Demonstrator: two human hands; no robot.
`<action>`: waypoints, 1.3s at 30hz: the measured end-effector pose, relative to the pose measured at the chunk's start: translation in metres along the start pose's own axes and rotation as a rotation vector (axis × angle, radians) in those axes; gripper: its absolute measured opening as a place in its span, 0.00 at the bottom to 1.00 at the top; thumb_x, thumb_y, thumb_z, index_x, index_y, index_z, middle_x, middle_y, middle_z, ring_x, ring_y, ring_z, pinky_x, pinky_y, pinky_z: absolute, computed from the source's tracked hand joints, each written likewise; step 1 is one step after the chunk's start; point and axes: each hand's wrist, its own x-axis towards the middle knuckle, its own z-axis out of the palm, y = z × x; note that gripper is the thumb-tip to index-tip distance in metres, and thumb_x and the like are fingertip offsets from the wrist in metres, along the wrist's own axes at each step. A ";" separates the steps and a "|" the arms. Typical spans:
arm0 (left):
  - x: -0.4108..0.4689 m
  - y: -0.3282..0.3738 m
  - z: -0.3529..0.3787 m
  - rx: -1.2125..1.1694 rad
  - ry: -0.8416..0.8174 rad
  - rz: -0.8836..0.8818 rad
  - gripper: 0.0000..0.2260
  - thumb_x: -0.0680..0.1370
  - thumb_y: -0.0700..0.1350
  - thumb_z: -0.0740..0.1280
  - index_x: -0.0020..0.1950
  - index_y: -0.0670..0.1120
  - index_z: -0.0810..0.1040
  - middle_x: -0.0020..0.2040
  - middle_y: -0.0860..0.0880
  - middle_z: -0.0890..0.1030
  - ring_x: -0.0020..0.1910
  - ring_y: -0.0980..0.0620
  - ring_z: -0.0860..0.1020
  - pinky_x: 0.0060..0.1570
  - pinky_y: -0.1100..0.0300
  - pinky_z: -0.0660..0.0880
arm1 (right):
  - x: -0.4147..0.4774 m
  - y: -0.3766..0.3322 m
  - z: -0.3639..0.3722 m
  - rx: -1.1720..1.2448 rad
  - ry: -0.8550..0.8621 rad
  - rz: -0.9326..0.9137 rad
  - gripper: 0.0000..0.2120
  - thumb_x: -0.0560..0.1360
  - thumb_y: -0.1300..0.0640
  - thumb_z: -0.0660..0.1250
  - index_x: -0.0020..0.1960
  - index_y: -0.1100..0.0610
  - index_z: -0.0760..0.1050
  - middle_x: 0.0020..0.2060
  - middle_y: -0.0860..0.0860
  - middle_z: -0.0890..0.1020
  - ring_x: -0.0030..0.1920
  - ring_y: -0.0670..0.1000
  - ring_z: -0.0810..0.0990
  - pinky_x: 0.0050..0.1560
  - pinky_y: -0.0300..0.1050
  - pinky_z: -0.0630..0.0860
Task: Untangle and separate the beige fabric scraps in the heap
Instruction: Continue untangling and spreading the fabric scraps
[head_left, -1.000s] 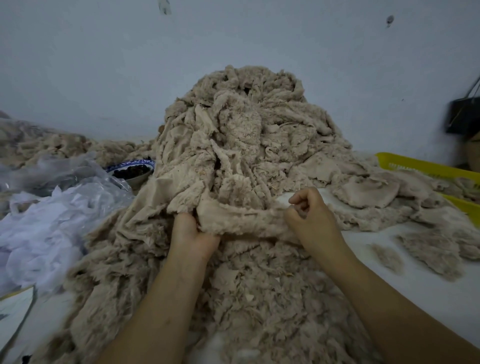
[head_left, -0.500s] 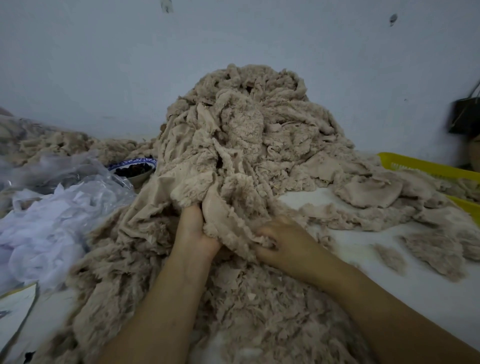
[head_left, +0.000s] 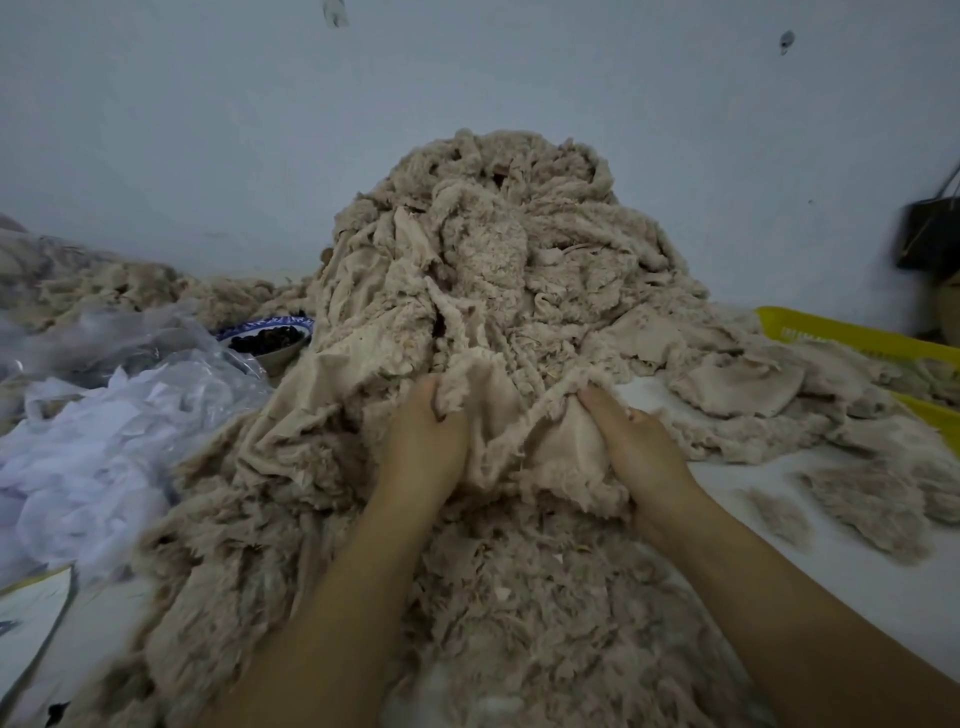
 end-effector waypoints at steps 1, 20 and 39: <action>-0.003 0.003 0.002 -0.007 -0.064 0.060 0.14 0.80 0.44 0.61 0.58 0.62 0.78 0.45 0.60 0.82 0.34 0.62 0.80 0.31 0.62 0.76 | 0.001 0.001 0.001 -0.052 0.020 0.011 0.25 0.75 0.36 0.65 0.50 0.58 0.82 0.37 0.50 0.86 0.38 0.48 0.85 0.35 0.39 0.75; -0.014 0.013 0.005 -0.542 -0.363 -0.414 0.14 0.78 0.55 0.69 0.49 0.44 0.86 0.49 0.42 0.86 0.47 0.45 0.86 0.41 0.56 0.81 | 0.009 0.005 -0.003 -0.012 0.118 -0.196 0.29 0.79 0.39 0.63 0.25 0.49 0.58 0.25 0.48 0.60 0.27 0.49 0.58 0.36 0.46 0.58; -0.011 0.009 0.012 -0.773 -0.260 -0.280 0.17 0.69 0.54 0.74 0.44 0.41 0.79 0.29 0.45 0.81 0.20 0.53 0.75 0.19 0.67 0.68 | -0.008 0.013 0.022 -0.300 -0.212 -0.382 0.18 0.71 0.26 0.59 0.39 0.39 0.74 0.31 0.41 0.78 0.32 0.40 0.76 0.33 0.31 0.67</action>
